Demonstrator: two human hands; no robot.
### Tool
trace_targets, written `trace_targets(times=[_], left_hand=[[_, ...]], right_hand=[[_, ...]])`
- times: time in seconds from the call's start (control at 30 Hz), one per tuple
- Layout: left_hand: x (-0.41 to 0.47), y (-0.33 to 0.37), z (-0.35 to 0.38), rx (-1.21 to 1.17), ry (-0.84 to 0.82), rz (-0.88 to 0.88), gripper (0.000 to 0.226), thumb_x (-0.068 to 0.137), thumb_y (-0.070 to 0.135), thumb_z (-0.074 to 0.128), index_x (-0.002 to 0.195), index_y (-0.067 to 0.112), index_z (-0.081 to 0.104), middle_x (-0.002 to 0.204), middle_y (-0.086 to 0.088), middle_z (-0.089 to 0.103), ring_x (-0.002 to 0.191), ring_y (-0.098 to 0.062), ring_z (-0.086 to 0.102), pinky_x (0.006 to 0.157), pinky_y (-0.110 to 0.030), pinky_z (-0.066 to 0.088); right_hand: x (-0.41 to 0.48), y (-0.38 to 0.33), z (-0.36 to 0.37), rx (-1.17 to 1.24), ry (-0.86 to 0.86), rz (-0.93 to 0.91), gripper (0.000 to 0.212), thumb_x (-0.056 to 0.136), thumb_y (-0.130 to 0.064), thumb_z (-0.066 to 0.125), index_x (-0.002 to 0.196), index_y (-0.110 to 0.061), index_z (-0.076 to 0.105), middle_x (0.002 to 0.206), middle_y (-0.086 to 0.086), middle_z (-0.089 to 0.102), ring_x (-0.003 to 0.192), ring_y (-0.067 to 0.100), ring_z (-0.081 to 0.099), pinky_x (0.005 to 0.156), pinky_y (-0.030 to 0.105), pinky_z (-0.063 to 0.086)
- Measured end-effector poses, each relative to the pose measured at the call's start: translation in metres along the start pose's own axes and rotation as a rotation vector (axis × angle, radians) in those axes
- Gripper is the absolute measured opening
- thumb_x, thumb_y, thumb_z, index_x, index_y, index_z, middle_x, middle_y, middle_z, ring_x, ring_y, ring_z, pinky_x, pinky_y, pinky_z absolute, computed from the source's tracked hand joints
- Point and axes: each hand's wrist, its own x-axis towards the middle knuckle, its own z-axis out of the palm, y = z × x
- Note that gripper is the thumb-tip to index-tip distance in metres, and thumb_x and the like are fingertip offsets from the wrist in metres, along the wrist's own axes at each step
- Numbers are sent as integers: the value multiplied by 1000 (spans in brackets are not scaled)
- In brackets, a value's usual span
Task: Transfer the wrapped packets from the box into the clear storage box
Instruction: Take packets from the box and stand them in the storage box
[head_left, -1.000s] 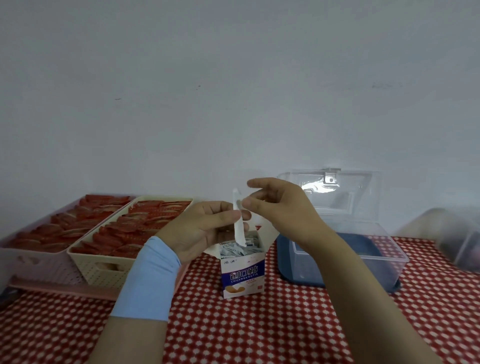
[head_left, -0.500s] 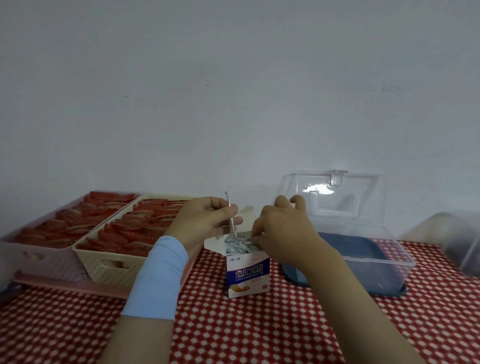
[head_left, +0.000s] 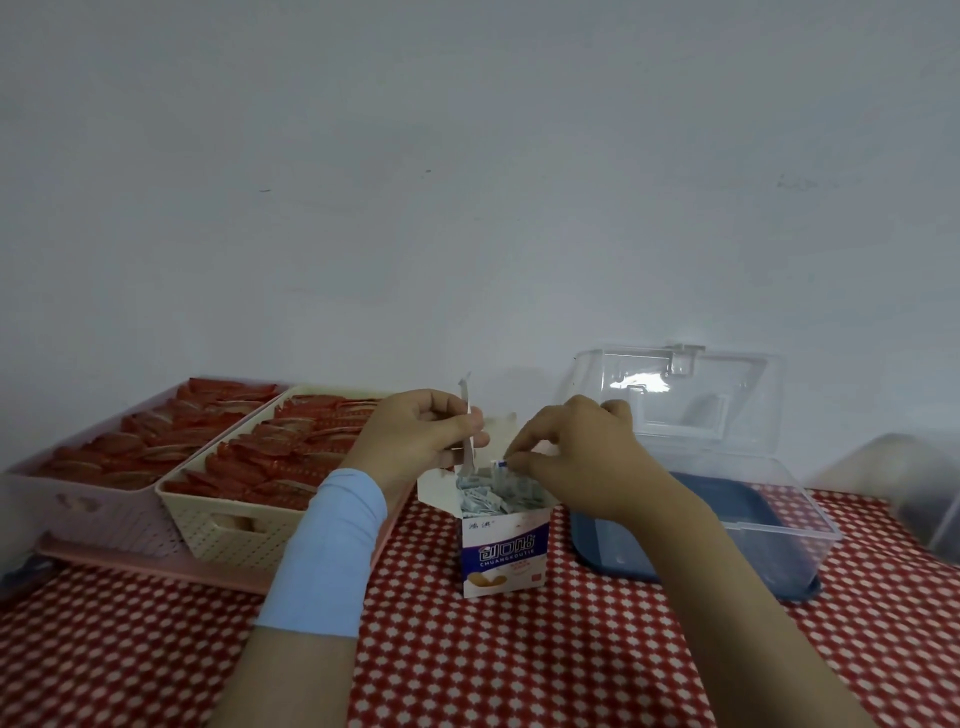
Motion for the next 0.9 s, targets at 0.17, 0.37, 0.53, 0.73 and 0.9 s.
trace_targets(times=[0.17,0.37,0.53,0.73,0.9], left_hand=[[1,-2,1,23,0,7,13,87,9,74,93,3,64,102,-13,75,87,-24,76,75,-33,62],[0,-2,3,60,8,27,13,87,10,75,94,3,65,99,-10,76,86,-22,76,79,-36,61],[1,-3,5,63,25,31,9,87,8,74,88,6,65,97,-11,76,85,-22,76,81,-38,61],[3,-3,5,42,60,98,12,88,13,74,85,8,64,92,-8,78,90,-23,75,85,-46,60],[1,2,2,-174,-95,52,9,91,10,66,91,5,58,100,-11,76,86,-23,74,72,-37,60]], right_hand=[[0,-1,3,-47,-32,10,18,99,-39,55,101,-34,72,95,-15,73,89,6,61,104,36,30],[1,-1,2,11,-74,-9,30,97,-45,57,122,-32,67,105,-12,73,95,7,64,102,35,43],[0,3,1,69,-13,13,18,99,-36,57,101,-30,74,89,-12,73,81,8,64,88,36,52],[0,6,-3,297,344,65,15,102,-25,54,100,-23,69,72,-22,58,65,2,56,59,20,45],[-1,-4,-24,693,426,44,15,100,-19,57,90,-23,68,70,-18,64,61,-2,54,57,11,44]])
